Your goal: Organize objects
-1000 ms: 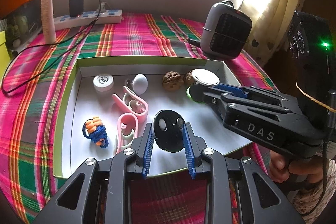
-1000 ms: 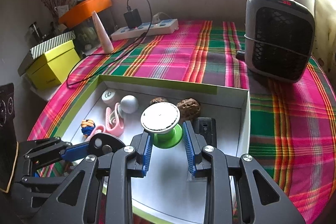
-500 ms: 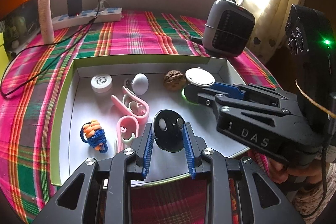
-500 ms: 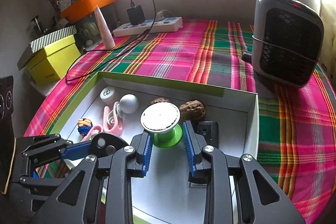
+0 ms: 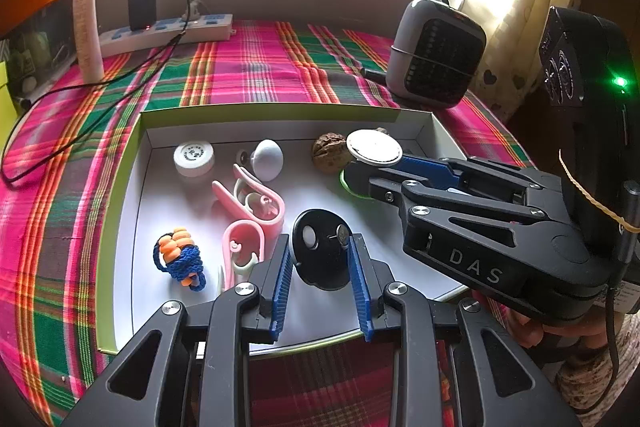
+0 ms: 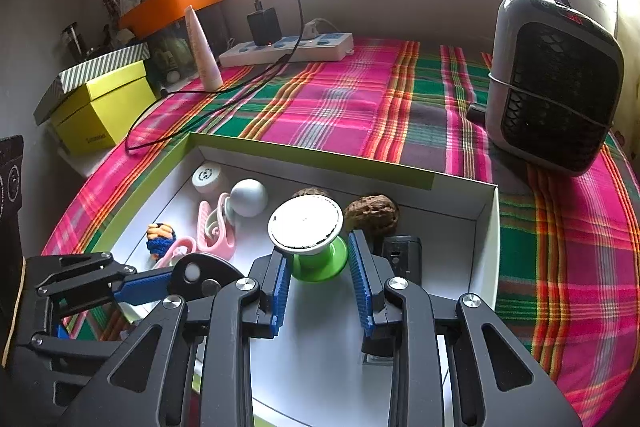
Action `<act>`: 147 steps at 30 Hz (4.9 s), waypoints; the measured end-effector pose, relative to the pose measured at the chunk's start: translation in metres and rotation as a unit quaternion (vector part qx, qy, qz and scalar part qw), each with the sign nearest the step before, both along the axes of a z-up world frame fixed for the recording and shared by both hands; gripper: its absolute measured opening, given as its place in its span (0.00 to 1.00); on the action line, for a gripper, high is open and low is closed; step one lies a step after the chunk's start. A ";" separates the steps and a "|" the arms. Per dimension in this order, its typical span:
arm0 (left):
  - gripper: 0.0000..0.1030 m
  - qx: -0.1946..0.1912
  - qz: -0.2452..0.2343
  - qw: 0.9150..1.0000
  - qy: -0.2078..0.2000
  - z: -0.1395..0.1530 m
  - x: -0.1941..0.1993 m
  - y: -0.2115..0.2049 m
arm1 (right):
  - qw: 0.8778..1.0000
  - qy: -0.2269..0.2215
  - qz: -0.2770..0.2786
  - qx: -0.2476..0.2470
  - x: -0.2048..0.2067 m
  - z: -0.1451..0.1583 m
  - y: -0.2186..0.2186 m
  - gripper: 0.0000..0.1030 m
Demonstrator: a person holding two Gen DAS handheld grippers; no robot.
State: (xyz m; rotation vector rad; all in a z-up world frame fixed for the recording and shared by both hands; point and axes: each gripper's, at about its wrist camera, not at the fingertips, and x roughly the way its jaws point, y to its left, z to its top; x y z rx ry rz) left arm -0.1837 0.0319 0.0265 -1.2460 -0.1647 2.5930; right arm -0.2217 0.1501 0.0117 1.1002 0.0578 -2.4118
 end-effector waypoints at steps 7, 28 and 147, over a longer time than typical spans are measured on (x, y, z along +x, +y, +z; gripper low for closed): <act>0.26 0.001 0.002 1.000 -0.001 -0.001 0.000 -0.001 | 1.000 0.000 0.004 0.007 0.001 0.000 -0.002 0.29; 0.27 -0.002 0.005 1.000 -0.005 -0.001 0.000 -0.001 | 0.999 -0.011 0.009 0.044 0.005 0.001 -0.006 0.29; 0.42 -0.100 0.110 0.988 0.041 -0.016 0.147 0.003 | 0.986 0.006 -0.145 0.085 0.171 -0.016 0.041 0.59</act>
